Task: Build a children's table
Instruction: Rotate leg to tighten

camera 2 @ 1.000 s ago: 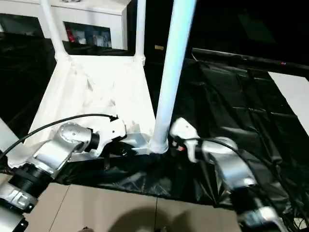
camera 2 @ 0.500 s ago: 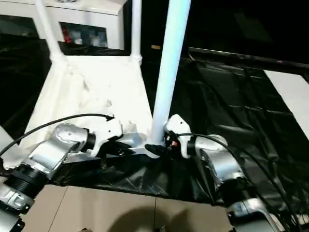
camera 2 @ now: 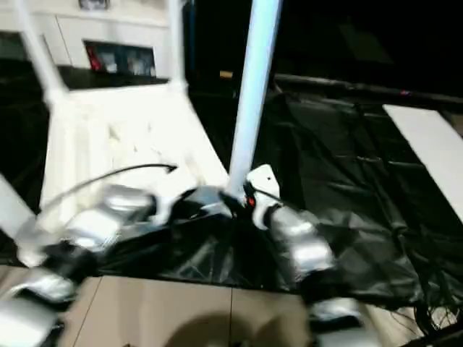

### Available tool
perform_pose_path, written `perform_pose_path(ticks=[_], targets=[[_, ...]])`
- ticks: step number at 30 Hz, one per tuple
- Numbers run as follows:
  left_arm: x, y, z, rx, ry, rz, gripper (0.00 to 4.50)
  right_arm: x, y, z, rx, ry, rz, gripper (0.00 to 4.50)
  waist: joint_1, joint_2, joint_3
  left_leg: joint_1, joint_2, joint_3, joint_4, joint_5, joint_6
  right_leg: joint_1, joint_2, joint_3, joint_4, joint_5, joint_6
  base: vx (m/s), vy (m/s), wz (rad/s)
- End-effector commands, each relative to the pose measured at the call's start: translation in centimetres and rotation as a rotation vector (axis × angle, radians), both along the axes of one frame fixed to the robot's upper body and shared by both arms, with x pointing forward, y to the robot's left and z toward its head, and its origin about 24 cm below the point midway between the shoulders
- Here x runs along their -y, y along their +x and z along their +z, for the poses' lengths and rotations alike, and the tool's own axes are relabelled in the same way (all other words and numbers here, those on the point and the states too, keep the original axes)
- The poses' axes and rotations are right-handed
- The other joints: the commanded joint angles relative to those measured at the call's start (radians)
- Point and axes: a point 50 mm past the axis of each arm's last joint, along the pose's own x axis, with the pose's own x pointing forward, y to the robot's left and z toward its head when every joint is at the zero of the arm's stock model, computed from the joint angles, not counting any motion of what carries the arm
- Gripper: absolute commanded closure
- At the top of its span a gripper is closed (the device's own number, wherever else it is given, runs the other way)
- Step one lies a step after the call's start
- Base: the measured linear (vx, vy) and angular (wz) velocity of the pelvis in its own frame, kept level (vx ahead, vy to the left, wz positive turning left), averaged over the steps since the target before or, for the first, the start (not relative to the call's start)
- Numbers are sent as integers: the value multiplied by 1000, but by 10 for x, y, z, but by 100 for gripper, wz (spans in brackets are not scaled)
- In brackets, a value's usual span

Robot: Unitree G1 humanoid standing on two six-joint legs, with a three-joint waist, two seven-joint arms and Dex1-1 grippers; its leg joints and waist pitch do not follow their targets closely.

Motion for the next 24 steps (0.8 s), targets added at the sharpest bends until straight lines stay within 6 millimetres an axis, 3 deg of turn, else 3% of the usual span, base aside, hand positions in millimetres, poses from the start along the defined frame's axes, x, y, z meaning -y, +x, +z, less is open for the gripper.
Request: perform_pose_path(ticks=[1, 2, 3, 4, 5, 6, 7, 8, 9, 10, 11, 14, 17, 20, 24], targets=[[24, 1, 0, 51, -10, 10, 450, -58, -15, -2, -15, 67, 211, 178, 19, 28, -12, -83, 68, -7, -213, -868, 9, 122, -4, 17, 158, -338, -58, -82, 41, -12], [24, 1, 0, 54, -2, 6, 450, -61, -14, 1, 3, 77, 220, 178, 100, 12, -19, -60, 63, 47, -211, -858, 56, 82, 3, 69, 206, -246, -50, -53, -53, 13], [23, 1, 0, 56, 0, 4, 450, -61, -13, 2, 9, 81, 223, 178, 75, -22, -34, 7, 37, 60, -158, -752, 57, 47, -13, 122, 172, -411, -27, 57, -92, 7], [15, 1, 1, 65, 7, -9, 450, -57, -10, 9, 46, 97, 257, 144, 72, -52, -18, 78, -41, 33, 17, -517, -1, -71, -121, 123, -60, -1008, 7, 57, -92, 7], [13, 1, 1, 64, 7, -10, 450, -55, -10, 10, 55, 95, 261, 123, 83, -66, -48, -38, -32, 17, -10, -237, 10, 35, -123, 145, -17, -944, 36, 108, -46, -39], [10, 1, 2, 65, 4, -13, 450, -52, -9, 10, 59, 98, 268, 109, 99, -46, -59, -57, -24, 15, -58, -108, -15, 46, -75, 118, 13, -651, 3, 85, 4, -35], [7, 1, 2, 69, 1, -19, 450, -49, -9, 11, 64, 105, 280, 107, 95, -49, -61, -51, -24, 15, -62, -86, -15, 40, -57, 113, 26, -498, -18, 85, 4, -35], [4, 1, 3, 71, 0, -24, 450, -45, -9, 12, 67, 113, 292, 101, 96, -32, -60, -32, -25, 21, -66, -106, -10, 29, -41, 110, 36, -328, -76, 0, 0, 0], [-5, -1, 4, 76, -4, -57, 450, -33, -8, 13, 82, 102, 326, 101, 92, -28, -57, -28, -21, 22, -71, -152, -6, 25, -42, 110, 33, -313, -104, 0, 0, 0], [-8, -2, 4, 77, -4, -68, 450, -29, -7, 13, 86, 97, 339, 74, 89, -29, -58, -34, -24, 24, -72, -210, -1, 36, -37, 110, 32, -301, -136, 0, 0, 0], [-10, -2, 5, 76, -5, -76, 450, -26, -7, 13, 90, 90, 345, 64, 87, -30, -60, -31, -23, 26, -72, -206, 5, 36, -37, 110, 32, -285, -140, 0, 0, 0], [-22, -12, 8, 72, -41, -180, 450, -6, -4, 16, 123, 44, 404, 55, 84, -30, -61, -31, -20, 29, -74, -153, 27, 40, -36, 110, 37, -194, -172, 0, 0, 0], [-28, -16, 8, 60, -45, -209, 450, -2, -6, 18, 127, 40, 462, 55, 84, -26, -66, -25, -16, 31, -70, -119, 50, 41, -35, 111, 46, -95, -207, 0, 0, 0], [-36, -25, 11, 47, -54, -289, 450, 3, -12, 20, 119, 22, 597, 55, 84, -29, -70, -26, -17, 33, -64, -56, 85, 45, -32, 110, 58, 18, -238, 0, 0, 0], [-48, -34, 16, 16, -72, -375, 450, 7, -20, 20, 79, -6, 773, 55, 84, -33, -67, -22, -17, 38, -61, -52, 113, 43, -33, 111, 58, 40, -255, 0, 0, 0]])
